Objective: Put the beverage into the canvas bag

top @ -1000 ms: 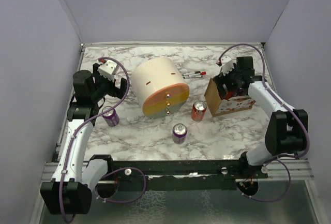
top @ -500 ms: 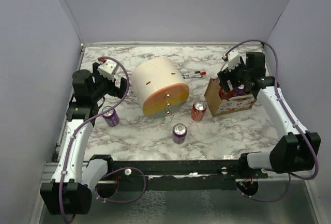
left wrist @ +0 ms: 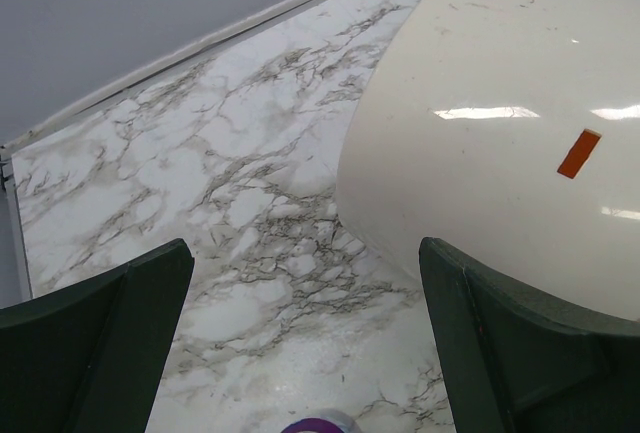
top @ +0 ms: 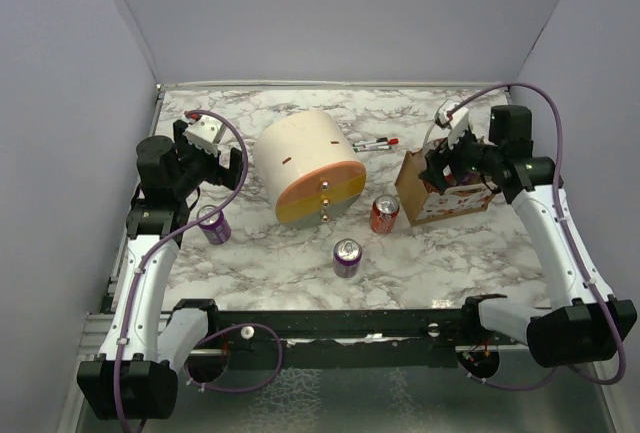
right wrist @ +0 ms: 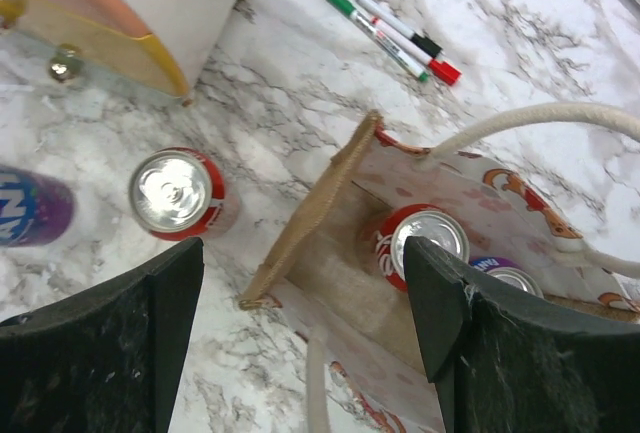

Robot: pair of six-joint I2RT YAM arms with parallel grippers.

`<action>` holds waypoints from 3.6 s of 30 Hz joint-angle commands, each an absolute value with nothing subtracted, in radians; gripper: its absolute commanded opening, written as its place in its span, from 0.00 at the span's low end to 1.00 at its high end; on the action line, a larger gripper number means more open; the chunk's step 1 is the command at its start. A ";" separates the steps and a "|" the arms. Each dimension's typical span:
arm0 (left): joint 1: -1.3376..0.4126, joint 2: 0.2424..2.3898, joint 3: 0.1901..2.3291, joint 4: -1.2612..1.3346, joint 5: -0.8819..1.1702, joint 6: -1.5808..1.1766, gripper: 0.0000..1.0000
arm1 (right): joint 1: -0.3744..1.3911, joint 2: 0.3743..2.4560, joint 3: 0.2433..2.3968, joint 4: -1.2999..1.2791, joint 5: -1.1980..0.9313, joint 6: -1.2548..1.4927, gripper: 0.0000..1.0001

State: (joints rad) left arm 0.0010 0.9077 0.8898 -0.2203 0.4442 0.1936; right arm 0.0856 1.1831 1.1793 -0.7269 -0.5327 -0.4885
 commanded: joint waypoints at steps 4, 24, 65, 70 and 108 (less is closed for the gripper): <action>0.008 0.889 0.897 -0.215 0.422 0.200 0.99 | 0.144 1.134 1.196 -0.822 -0.668 -0.536 0.81; 0.008 0.908 0.894 -0.214 0.453 0.206 0.99 | 0.410 1.264 1.048 -0.669 -0.453 -0.587 0.97; 0.008 0.957 0.886 -0.223 0.463 0.224 0.99 | 0.423 1.336 1.035 -0.604 -0.473 -0.563 0.37; 0.008 0.986 0.909 -0.231 0.459 0.231 0.99 | 0.423 1.227 1.130 -0.659 -0.454 -0.523 0.33; 0.008 1.018 0.951 -0.270 0.469 0.192 0.99 | 0.048 0.963 1.321 -0.756 -0.354 -0.368 0.29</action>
State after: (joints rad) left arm 0.0010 1.0470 0.9405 -0.2676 0.4419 0.2115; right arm 0.0677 1.0054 1.3079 -0.8158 -0.3695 -0.3706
